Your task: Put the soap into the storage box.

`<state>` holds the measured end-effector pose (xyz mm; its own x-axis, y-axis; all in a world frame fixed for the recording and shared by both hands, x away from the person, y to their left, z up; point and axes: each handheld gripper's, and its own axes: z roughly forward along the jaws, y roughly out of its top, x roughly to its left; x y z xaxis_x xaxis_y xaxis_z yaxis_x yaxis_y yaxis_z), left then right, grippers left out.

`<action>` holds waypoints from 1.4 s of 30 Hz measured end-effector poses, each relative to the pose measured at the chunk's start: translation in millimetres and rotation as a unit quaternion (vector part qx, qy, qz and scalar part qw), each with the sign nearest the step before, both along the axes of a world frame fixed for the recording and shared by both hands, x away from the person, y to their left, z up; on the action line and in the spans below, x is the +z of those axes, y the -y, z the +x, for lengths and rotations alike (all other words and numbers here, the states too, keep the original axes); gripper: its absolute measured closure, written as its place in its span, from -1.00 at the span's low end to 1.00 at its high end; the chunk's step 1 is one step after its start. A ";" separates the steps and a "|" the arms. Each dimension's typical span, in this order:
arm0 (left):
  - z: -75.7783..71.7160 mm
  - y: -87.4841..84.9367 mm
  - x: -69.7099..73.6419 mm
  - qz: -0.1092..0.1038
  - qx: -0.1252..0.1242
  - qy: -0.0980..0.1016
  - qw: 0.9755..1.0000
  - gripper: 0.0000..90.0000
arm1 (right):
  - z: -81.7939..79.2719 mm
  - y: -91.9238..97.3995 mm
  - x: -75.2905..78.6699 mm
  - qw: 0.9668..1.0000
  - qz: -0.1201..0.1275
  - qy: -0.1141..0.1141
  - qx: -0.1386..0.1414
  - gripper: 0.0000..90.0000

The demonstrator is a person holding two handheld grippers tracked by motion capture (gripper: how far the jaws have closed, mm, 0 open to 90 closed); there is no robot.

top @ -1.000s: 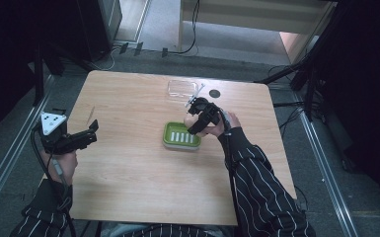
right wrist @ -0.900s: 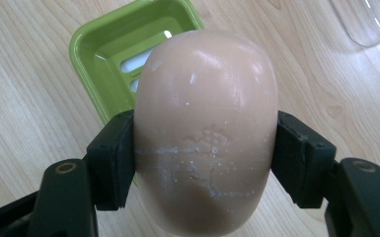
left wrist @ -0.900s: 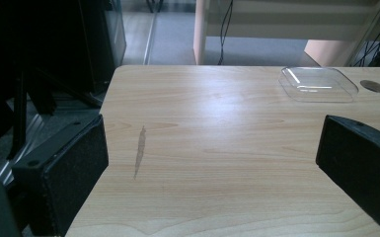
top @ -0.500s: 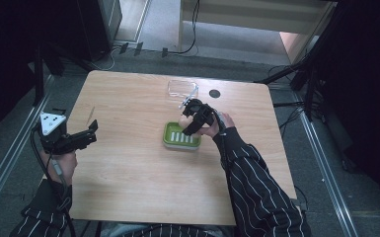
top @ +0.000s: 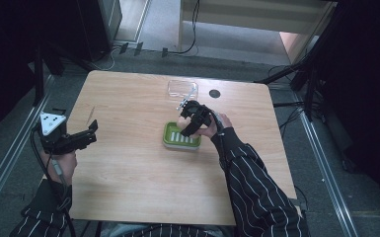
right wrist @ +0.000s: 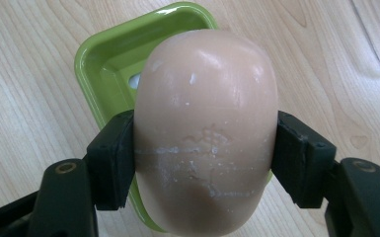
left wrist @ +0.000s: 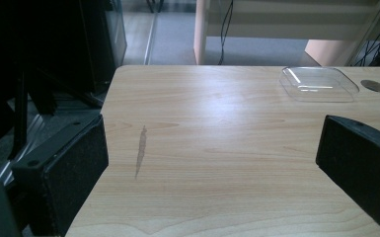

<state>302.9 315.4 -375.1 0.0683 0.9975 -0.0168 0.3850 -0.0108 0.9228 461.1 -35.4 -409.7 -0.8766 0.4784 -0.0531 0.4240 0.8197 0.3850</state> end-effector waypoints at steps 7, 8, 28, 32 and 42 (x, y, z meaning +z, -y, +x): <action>-0.1 -0.5 0.1 -0.001 0.000 0.000 1.000 -1.00 | -0.3 -4.4 -2.5 1.000 -0.002 0.000 0.008 -0.25; -0.1 -0.4 0.0 0.000 0.000 0.000 1.000 -1.00 | -0.3 -4.6 -2.9 1.000 -0.002 0.002 0.009 -0.26; -0.5 -0.9 -0.2 -0.001 0.000 0.000 1.000 -1.00 | 2.0 -9.5 -20.2 1.000 -0.003 -0.005 0.027 -0.26; -0.5 -0.8 -0.3 -0.001 0.000 0.000 1.000 -1.00 | 1.8 -10.3 -23.7 1.000 -0.004 -0.010 0.027 -0.26; -0.5 -0.9 -0.3 -0.001 -0.001 -0.001 1.000 -1.00 | 2.5 -12.2 -29.3 0.999 -0.007 -0.009 0.032 -0.26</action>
<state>302.4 316.3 -375.5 0.0702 0.9974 -0.0182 0.3859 -0.0103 0.9225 463.6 -23.2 -439.0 -0.9064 0.4201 -0.0433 0.3768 0.8507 0.3665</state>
